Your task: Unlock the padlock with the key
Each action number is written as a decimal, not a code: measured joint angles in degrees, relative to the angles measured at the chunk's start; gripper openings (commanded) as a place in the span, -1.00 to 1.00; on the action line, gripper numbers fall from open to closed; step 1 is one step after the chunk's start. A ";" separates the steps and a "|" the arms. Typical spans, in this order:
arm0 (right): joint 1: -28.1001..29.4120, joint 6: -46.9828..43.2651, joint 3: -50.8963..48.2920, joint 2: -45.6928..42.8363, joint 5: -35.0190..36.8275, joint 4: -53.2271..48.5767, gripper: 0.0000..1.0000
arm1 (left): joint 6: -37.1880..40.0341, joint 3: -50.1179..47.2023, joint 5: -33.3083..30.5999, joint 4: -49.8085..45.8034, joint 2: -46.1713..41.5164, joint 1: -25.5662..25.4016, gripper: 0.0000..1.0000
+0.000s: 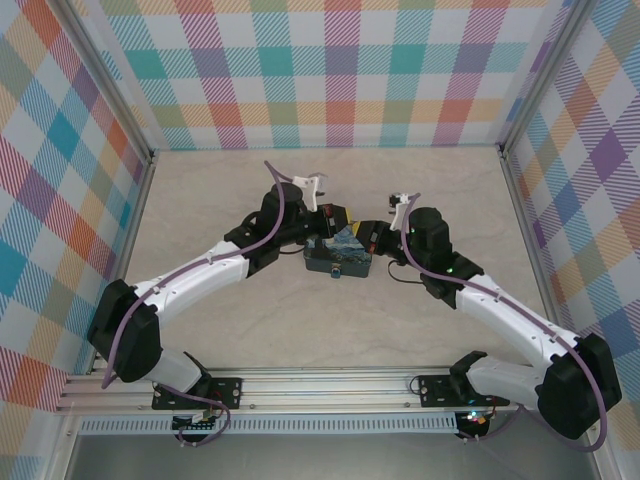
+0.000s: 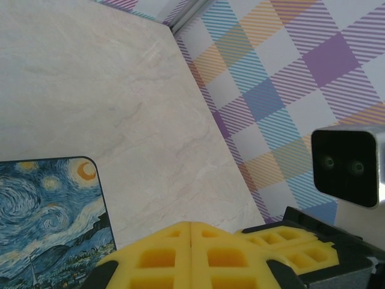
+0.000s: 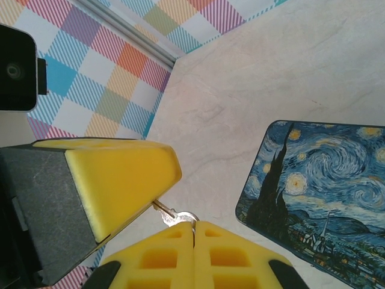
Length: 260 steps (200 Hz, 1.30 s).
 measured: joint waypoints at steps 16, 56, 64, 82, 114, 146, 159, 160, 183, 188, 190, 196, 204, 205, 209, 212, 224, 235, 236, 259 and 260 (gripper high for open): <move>-0.02 -0.20 0.04 0.00 -1.09 -0.26 -0.56 | 1.55 0.48 -0.26 -1.38 -0.22 -0.02 -1.00; -3.54 -3.30 -0.13 -1.92 -9.90 -0.98 0.17 | 8.52 1.55 -2.47 -8.55 -3.39 -0.02 -1.00; -5.22 -3.98 -0.57 -3.04 -12.59 -0.09 0.25 | 10.34 2.21 -2.64 -10.03 -4.28 -0.02 -1.00; -8.94 -4.20 -2.47 -5.73 -18.47 3.63 0.41 | 14.43 4.37 -2.43 -13.35 -6.51 -0.02 -1.00; -12.37 -2.78 -4.66 -7.45 -27.76 12.41 0.49 | 20.85 7.78 0.70 -16.96 -10.32 -0.02 -1.00; -11.96 -1.22 -4.13 -5.68 -35.15 20.28 0.43 | 24.41 9.05 6.19 -17.97 -12.04 -0.02 -1.00; -11.21 -1.05 -3.32 -4.48 -36.65 21.84 0.41 | 24.98 9.05 7.91 -18.05 -12.09 -0.02 -1.00; -11.17 -1.05 -3.30 -4.42 -36.70 21.88 0.41 | 24.98 9.05 8.07 -18.05 -12.09 -0.02 -1.00; -9.18 -1.07 -2.12 -2.54 -38.10 23.58 0.34 | 25.20 9.05 10.12 -18.01 -12.09 0.00 -1.00; -8.76 -1.03 -1.97 -2.25 -38.21 23.76 0.32 | 25.20 9.05 10.51 -18.01 -12.09 -0.02 -1.00; -8.61 -1.07 -1.90 -2.10 -38.29 23.85 0.31 | 25.20 9.05 10.64 -18.03 -12.09 -0.02 -1.00; -8.22 -1.05 -1.68 -1.73 -38.51 24.00 0.29 | 25.20 9.05 10.95 -18.03 -12.09 -0.02 -1.00; -7.67 -1.07 -1.42 -1.22 -38.60 24.30 0.25 | 25.20 9.05 11.39 -18.01 -12.09 -0.02 -1.00; -7.63 -1.07 -1.40 -1.18 -38.60 24.33 0.25 | 25.20 9.05 11.50 -18.01 -12.09 -0.02 -1.00; -7.39 -1.05 -1.27 -0.94 -38.71 24.48 0.23 | 25.20 9.05 11.65 -17.99 -12.09 -0.02 -1.00; -7.23 -1.05 -1.14 -0.72 -38.82 24.59 0.21 | 25.20 9.05 11.80 -17.99 -12.09 0.00 -1.00; -6.78 -1.14 -0.72 -0.09 -39.04 24.74 0.13 | 25.20 9.05 12.17 -18.03 -12.09 -0.02 -1.00; -6.58 -0.96 -0.52 0.28 -39.19 24.87 0.07 | 25.20 9.05 12.22 -18.01 -12.09 -0.02 -1.00; -6.58 -0.98 -0.52 0.31 -39.17 24.90 0.06 | 25.20 9.05 12.22 -17.99 -12.09 -0.02 -1.00; -6.25 -1.09 -0.48 0.50 -39.36 25.14 -0.06 | 25.18 9.05 12.22 -18.01 -12.09 -0.02 -1.00; -6.25 -1.07 -0.48 0.50 -39.39 25.14 -0.06 | 25.20 9.05 12.22 -18.01 -12.09 -0.02 -1.00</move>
